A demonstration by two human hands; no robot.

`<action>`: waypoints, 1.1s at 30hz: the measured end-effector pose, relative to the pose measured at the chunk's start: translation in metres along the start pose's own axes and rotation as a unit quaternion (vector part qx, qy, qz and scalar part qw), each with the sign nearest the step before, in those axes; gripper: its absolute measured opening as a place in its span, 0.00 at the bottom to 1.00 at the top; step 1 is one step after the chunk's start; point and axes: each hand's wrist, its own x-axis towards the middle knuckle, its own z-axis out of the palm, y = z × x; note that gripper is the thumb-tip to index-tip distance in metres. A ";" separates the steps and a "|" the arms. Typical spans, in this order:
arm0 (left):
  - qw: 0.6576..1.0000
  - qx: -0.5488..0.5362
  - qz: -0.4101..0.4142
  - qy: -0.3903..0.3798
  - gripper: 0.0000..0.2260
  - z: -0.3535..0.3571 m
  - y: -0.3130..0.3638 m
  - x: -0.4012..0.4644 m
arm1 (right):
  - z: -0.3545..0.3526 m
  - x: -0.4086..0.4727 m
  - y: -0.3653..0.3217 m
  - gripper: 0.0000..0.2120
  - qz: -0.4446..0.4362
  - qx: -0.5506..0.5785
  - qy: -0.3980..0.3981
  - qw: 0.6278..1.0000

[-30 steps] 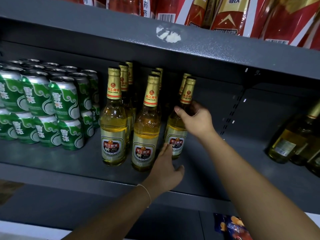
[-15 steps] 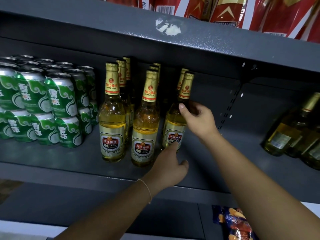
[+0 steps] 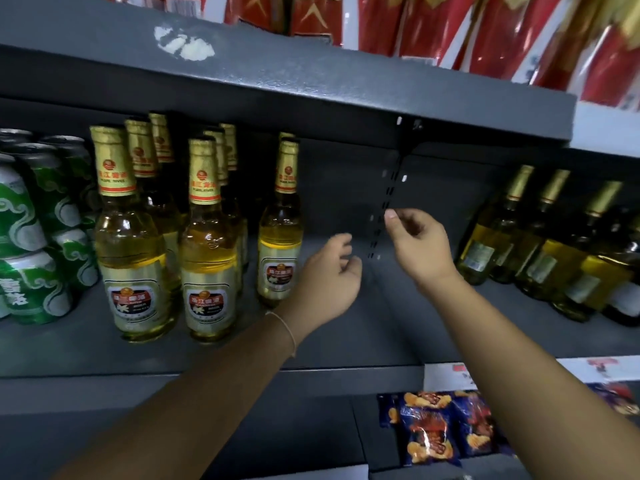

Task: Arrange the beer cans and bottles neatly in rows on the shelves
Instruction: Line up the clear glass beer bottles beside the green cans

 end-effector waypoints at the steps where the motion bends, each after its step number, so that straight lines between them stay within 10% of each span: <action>1: 1.000 -0.005 0.000 0.002 0.20 0.008 0.006 0.006 | -0.010 0.003 0.004 0.10 0.000 -0.005 0.010 1.000; 14: 1.000 0.010 0.022 -0.004 0.15 0.135 0.066 0.074 | -0.147 0.073 0.070 0.14 0.017 -0.091 0.080 0.992; 33: 0.995 0.087 0.010 0.046 0.17 0.218 0.078 0.123 | -0.200 0.185 0.136 0.15 0.051 -0.100 -0.019 0.994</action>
